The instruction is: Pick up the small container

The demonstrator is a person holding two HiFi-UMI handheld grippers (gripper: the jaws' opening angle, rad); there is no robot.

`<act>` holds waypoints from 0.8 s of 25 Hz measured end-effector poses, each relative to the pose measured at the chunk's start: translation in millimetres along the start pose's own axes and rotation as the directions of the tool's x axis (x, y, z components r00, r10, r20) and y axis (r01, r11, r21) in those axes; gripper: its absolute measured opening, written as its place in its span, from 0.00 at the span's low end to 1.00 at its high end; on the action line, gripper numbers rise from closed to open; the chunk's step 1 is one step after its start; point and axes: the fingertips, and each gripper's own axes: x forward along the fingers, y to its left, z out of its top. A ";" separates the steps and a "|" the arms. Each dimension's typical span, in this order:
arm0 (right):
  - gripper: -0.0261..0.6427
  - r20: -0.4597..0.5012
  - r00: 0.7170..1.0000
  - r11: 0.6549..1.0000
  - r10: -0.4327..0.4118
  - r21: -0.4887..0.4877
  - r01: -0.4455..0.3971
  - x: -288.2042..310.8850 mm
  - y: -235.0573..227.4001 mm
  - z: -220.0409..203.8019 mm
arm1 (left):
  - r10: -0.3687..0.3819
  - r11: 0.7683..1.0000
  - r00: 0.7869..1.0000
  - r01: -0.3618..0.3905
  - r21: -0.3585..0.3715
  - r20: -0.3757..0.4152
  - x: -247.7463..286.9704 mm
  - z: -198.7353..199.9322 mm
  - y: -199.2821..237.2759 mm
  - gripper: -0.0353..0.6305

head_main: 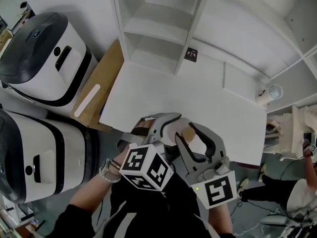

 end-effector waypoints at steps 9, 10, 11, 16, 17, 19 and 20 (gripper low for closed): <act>0.26 0.016 1.000 1.000 0.019 -0.010 -0.019 2.3 6.8 9.3 | 0.019 1.000 1.000 -0.019 0.000 -0.009 -11.0 0.7 3.4 0.62; 0.26 0.016 1.000 1.000 0.020 -0.011 -0.020 2.8 7.1 9.5 | 0.020 1.000 1.000 -0.020 -0.002 -0.008 -11.3 0.6 3.8 0.62; 0.26 0.017 1.000 1.000 0.021 -0.013 -0.020 3.3 7.3 9.7 | 0.019 1.000 1.000 -0.020 -0.004 -0.007 -11.4 0.6 4.1 0.62; 0.26 0.015 1.000 1.000 0.022 -0.012 -0.022 4.6 8.7 8.2 | 0.017 1.000 1.000 -0.017 -0.007 -0.009 -11.3 -1.9 3.3 0.62; 0.26 0.015 1.000 1.000 0.022 -0.012 -0.022 4.5 8.9 8.1 | 0.016 1.000 1.000 -0.016 -0.007 -0.008 -11.4 -2.0 3.1 0.62; 0.26 0.014 1.000 1.000 0.022 -0.012 -0.022 4.3 9.2 8.2 | 0.015 1.000 1.000 -0.015 -0.008 -0.007 -11.5 -1.8 2.8 0.62; 0.26 0.012 1.000 1.000 0.021 -0.012 -0.021 4.3 9.3 8.1 | 0.015 1.000 1.000 -0.015 -0.009 -0.007 -11.5 -1.8 2.6 0.62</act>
